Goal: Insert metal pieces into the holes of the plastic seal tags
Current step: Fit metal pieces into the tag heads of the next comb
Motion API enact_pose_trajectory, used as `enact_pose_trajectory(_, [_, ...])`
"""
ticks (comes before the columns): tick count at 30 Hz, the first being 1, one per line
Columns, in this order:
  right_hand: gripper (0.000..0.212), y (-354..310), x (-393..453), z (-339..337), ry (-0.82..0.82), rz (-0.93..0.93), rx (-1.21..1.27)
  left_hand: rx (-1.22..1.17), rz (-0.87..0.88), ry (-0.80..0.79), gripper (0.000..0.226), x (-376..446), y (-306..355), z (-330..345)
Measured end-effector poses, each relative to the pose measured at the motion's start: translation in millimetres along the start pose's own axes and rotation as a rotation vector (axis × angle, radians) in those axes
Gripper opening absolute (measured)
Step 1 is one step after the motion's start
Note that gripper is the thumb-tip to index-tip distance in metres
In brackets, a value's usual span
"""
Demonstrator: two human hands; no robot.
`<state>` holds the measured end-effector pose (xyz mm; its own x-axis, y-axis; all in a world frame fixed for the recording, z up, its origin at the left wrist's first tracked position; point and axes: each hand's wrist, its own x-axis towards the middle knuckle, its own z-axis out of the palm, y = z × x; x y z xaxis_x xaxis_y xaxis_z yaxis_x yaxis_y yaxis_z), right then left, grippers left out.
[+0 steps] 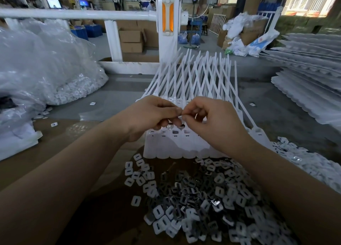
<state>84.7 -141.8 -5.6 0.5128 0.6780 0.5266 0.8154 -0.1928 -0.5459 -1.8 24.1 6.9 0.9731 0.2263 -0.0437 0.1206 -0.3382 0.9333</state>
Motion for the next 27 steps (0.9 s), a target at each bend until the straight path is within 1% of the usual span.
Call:
enact_pose_trajectory(3, [0.013,0.9,-0.9,2.2,0.008,-0.007,-0.013,-0.117,-0.077,-0.044,0.011,0.6,-1.0,-3.5])
enact_pose_trajectory(5, [0.008,1.7,-1.7,3.6,-0.002,-0.015,-0.02,-0.128,-0.103,-0.059,0.011,0.8,-2.6,-5.2])
enact_pose_trajectory(8, [0.004,3.3,-1.4,4.7,-0.025,-0.029,-0.043,-0.12,-0.124,-0.076,0.016,0.0,-4.2,-6.7])
enact_pose_trajectory(13, [0.012,4.1,-1.5,6.5,-0.059,-0.009,-0.044,-0.068,-0.16,-0.07,0.031,-0.6,-4.3,-8.6])
enact_pose_trajectory(15, [0.012,3.7,-1.9,7.5,-0.057,0.006,-0.045,-0.058,-0.162,-0.049,0.027,-0.1,-5.9,-9.1])
enact_pose_trajectory(18, [0.008,5.0,-1.7,8.3,-0.064,0.042,-0.062,-0.045,-0.136,0.005,0.011,1.4,-7.5,-8.3])
enact_pose_trajectory(20, [0.006,7.5,-0.8,9.0,-0.068,0.092,-0.117,-0.028,-0.112,0.055,0.003,2.2,-7.5,-7.3])
enact_pose_trajectory(24, [0.008,14.5,1.7,8.9,-0.116,0.225,-0.16,0.105,-0.068,0.15,0.009,3.8,-9.1,-6.3])
enact_pose_trajectory(27, [0.011,18.0,4.3,8.7,-0.148,0.287,-0.112,0.184,-0.038,0.158,0.014,4.6,-11.1,-2.9])
